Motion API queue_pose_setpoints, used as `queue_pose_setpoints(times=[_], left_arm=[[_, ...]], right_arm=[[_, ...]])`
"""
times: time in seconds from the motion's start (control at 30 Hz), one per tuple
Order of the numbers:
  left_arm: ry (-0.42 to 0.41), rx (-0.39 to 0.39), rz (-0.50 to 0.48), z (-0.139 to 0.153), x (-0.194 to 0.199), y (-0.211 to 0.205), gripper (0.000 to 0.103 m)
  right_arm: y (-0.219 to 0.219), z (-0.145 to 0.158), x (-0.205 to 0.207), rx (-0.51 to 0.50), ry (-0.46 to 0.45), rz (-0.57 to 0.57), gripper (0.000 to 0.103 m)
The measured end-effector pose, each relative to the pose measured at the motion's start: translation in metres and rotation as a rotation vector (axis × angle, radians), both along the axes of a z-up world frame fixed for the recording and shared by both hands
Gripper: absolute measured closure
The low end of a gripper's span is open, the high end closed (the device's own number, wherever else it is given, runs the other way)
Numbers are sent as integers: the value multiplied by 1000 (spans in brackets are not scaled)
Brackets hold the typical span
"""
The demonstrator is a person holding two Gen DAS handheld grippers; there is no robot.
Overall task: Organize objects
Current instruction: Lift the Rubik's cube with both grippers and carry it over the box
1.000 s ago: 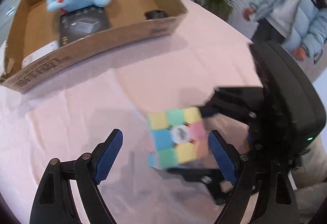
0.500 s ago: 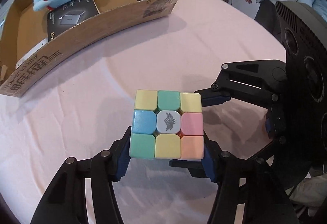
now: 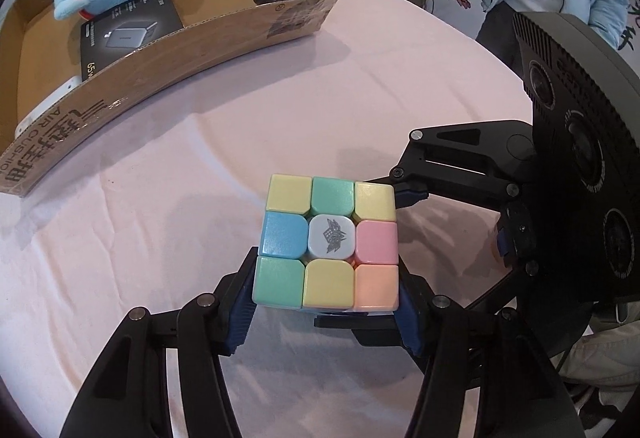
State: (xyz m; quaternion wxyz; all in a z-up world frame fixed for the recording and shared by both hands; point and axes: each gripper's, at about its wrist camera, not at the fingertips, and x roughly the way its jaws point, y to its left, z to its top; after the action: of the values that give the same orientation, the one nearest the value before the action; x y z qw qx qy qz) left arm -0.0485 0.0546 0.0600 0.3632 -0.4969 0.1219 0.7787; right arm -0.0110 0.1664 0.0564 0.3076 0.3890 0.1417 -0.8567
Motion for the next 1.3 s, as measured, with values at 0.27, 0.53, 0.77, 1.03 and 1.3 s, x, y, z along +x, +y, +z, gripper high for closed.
queue_pose_setpoints(times=[0.27, 0.53, 0.77, 1.03, 1.3], left_arm=[[-6, 23, -12, -3, -10, 4, 45], [4, -17, -10, -3, -9, 11, 45], [7, -28, -11, -1, -8, 12, 46], [17, -30, -8, 2, -7, 13, 46], [38, -41, -9, 11, -5, 16, 46]], right_arm=[[1, 0, 1, -13, -2, -17, 47], [-3, 0, 2, 6, -1, -20, 47], [-4, 0, 2, 22, -1, -19, 47], [-4, 1, 4, 33, 8, -17, 48], [-2, 8, 5, 38, 30, -22, 48]])
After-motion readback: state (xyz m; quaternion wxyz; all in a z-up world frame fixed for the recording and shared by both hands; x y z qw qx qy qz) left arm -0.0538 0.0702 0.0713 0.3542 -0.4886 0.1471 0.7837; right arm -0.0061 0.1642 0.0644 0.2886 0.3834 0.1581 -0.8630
